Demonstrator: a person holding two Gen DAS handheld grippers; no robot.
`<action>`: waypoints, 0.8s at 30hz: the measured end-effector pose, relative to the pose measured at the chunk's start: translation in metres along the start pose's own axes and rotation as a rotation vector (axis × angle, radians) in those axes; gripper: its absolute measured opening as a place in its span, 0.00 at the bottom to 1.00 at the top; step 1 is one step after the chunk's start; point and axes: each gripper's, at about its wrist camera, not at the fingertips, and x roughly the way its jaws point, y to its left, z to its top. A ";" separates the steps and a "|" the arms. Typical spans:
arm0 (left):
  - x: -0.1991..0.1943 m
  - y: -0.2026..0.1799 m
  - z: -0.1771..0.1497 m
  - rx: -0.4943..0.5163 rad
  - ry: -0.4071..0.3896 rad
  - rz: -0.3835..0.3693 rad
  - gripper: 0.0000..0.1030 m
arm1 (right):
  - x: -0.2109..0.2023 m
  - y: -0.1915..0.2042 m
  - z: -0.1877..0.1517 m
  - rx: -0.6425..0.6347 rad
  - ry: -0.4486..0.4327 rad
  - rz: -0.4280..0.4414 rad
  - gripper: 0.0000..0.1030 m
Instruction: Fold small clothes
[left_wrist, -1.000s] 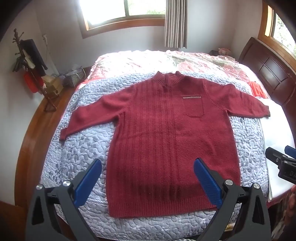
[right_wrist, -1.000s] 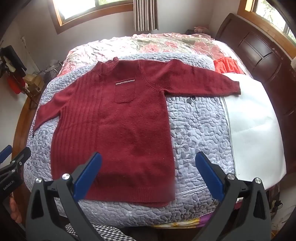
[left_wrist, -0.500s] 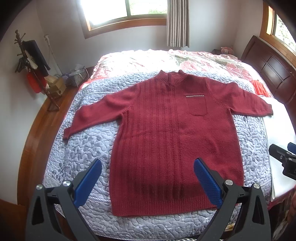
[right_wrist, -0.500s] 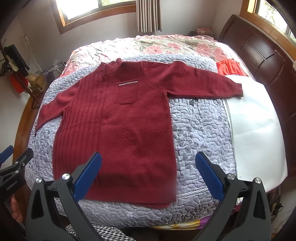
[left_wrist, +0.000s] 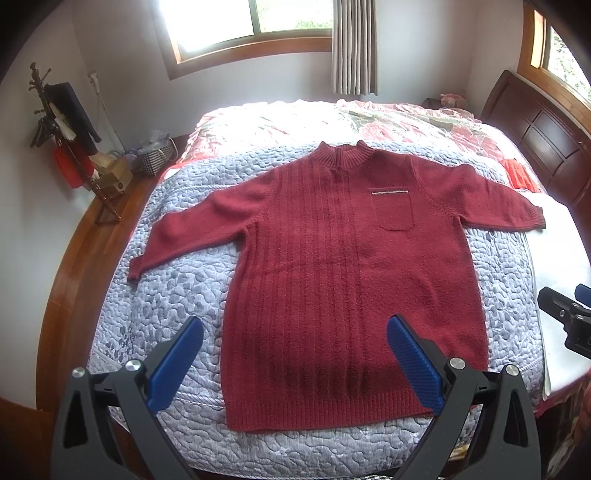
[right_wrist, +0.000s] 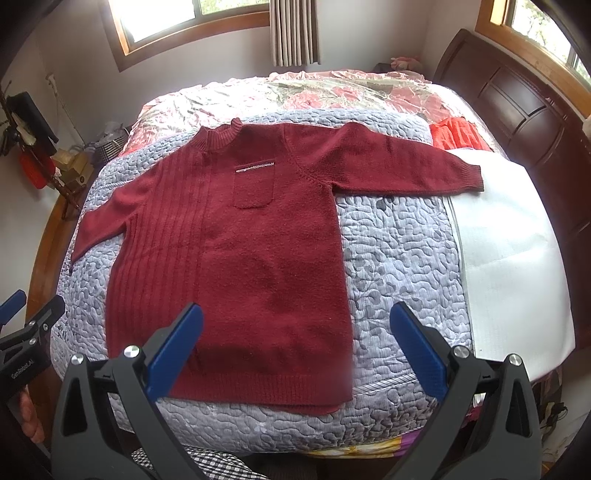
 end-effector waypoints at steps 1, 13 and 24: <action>0.000 0.000 0.000 0.000 0.000 0.000 0.96 | 0.000 0.000 0.000 0.000 0.000 0.001 0.97; -0.001 0.003 -0.001 0.007 0.000 0.002 0.96 | -0.001 0.001 -0.001 0.002 -0.003 0.000 0.97; -0.002 0.004 -0.001 0.009 -0.005 0.009 0.96 | -0.003 0.001 -0.002 0.002 -0.015 0.000 0.97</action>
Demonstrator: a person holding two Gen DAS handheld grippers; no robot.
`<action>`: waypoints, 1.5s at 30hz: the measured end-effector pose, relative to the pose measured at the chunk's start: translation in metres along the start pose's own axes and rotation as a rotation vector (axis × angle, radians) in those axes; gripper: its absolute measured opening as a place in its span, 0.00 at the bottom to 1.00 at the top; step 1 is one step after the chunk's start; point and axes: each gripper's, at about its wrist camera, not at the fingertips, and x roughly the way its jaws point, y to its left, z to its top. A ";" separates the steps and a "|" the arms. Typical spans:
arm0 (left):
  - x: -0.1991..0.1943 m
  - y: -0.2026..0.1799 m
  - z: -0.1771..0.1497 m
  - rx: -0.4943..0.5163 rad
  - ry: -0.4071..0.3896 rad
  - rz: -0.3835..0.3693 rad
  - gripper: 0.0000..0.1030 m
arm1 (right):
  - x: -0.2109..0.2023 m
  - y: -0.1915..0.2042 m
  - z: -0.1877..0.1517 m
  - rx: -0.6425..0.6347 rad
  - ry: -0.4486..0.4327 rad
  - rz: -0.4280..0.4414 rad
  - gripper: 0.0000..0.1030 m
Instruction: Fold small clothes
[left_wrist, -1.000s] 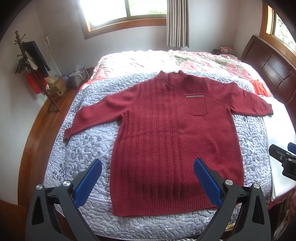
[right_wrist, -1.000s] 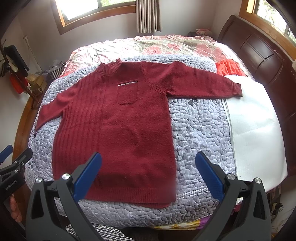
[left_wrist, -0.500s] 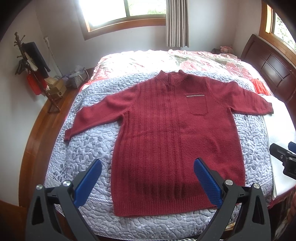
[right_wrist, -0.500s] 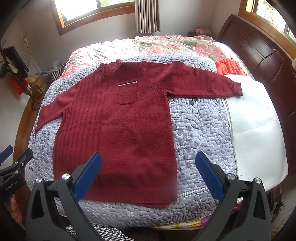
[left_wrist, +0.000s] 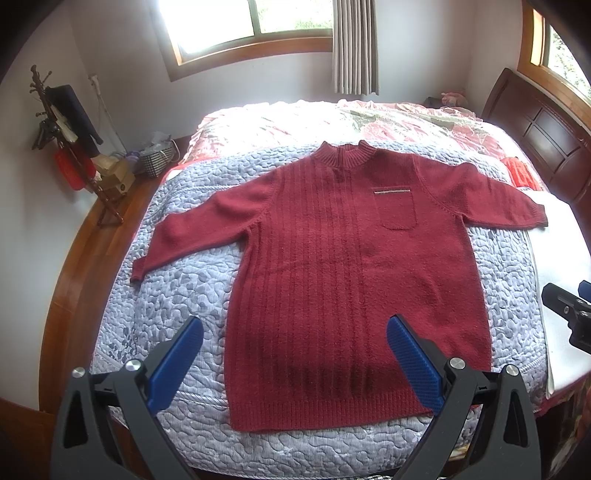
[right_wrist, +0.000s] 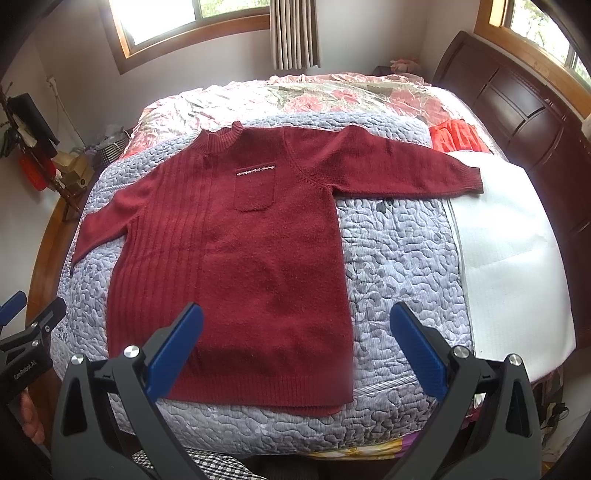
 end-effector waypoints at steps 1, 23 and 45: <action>0.000 0.001 0.000 0.001 -0.002 0.001 0.96 | 0.000 0.000 0.000 0.000 -0.001 -0.001 0.97; -0.001 -0.005 0.001 0.005 -0.001 0.005 0.96 | 0.005 -0.003 0.000 0.003 0.009 0.004 0.97; 0.067 -0.065 0.067 -0.021 0.005 -0.019 0.96 | 0.074 -0.102 0.060 0.043 0.014 0.042 0.97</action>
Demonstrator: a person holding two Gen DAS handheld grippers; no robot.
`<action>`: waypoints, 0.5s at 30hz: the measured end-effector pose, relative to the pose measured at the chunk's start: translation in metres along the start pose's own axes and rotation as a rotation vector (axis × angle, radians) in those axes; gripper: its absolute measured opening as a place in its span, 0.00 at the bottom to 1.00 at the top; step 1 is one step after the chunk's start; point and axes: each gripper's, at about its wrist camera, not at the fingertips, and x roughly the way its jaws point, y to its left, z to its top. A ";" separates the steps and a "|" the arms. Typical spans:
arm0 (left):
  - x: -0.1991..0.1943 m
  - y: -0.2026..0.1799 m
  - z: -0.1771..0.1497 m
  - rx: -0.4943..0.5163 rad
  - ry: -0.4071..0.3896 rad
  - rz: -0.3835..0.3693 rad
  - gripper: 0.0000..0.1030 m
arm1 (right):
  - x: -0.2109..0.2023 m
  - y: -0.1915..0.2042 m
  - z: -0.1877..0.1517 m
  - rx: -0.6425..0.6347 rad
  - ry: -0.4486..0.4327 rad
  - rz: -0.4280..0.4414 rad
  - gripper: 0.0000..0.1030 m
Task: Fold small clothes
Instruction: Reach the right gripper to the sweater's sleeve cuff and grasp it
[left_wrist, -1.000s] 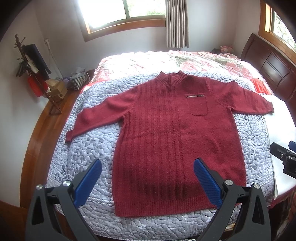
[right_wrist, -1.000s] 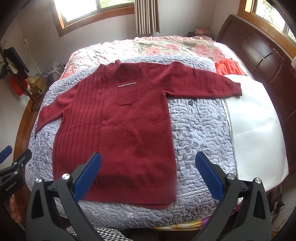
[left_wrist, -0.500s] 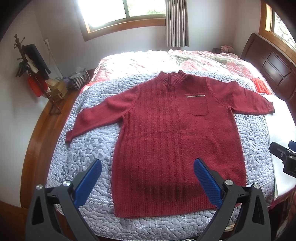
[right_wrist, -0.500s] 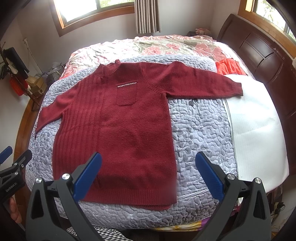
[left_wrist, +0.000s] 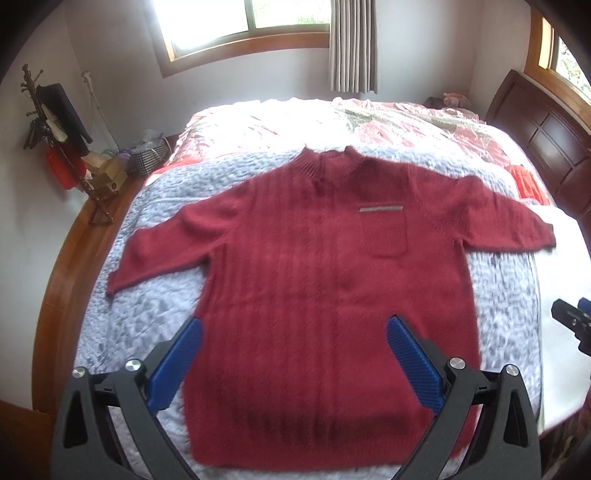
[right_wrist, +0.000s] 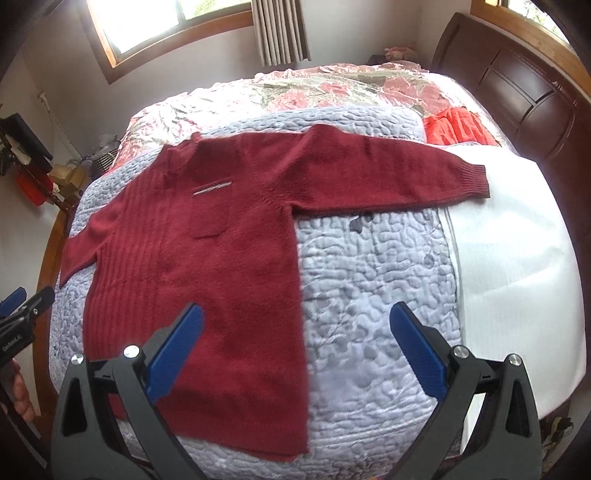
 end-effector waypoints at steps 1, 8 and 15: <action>0.007 -0.009 0.007 0.000 -0.007 -0.007 0.96 | 0.008 -0.016 0.011 0.001 -0.007 -0.002 0.97; 0.069 -0.105 0.070 0.015 -0.035 -0.051 0.96 | 0.069 -0.145 0.084 0.083 -0.014 -0.034 0.97; 0.122 -0.176 0.110 -0.012 -0.030 -0.087 0.96 | 0.142 -0.262 0.137 0.137 0.029 -0.086 0.97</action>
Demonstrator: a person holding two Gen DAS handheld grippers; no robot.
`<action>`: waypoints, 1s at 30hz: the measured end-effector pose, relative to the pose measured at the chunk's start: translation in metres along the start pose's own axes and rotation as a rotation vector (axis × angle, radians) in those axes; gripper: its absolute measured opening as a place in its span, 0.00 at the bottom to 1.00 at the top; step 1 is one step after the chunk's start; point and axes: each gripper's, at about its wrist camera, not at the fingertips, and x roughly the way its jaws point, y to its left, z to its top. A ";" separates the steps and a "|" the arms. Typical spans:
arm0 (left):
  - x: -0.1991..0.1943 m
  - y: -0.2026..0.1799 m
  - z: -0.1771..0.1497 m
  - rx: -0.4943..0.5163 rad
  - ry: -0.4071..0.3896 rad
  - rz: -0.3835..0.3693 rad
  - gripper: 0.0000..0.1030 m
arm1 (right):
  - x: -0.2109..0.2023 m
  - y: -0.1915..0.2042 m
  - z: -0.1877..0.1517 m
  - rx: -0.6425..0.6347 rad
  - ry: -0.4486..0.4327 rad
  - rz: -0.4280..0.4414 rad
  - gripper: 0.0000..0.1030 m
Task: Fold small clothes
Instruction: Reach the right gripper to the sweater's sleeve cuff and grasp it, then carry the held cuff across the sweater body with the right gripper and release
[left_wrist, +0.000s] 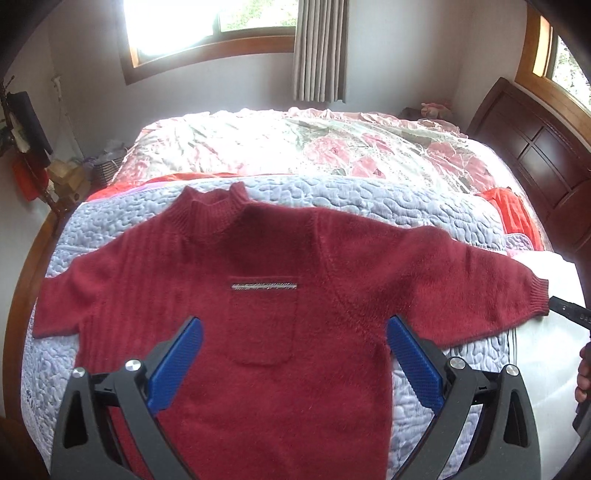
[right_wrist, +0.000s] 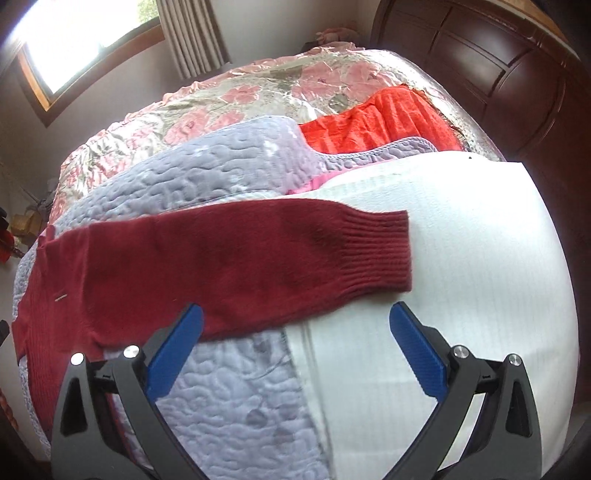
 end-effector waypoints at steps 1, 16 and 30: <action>0.007 -0.004 0.003 0.002 0.008 0.000 0.96 | 0.010 -0.008 0.005 0.001 0.008 -0.005 0.97; 0.045 -0.030 0.025 0.014 0.000 0.044 0.96 | 0.077 -0.069 0.038 0.066 0.104 0.126 0.94; 0.062 0.038 0.014 -0.034 0.041 0.144 0.96 | 0.052 -0.047 0.040 -0.064 0.028 0.031 0.10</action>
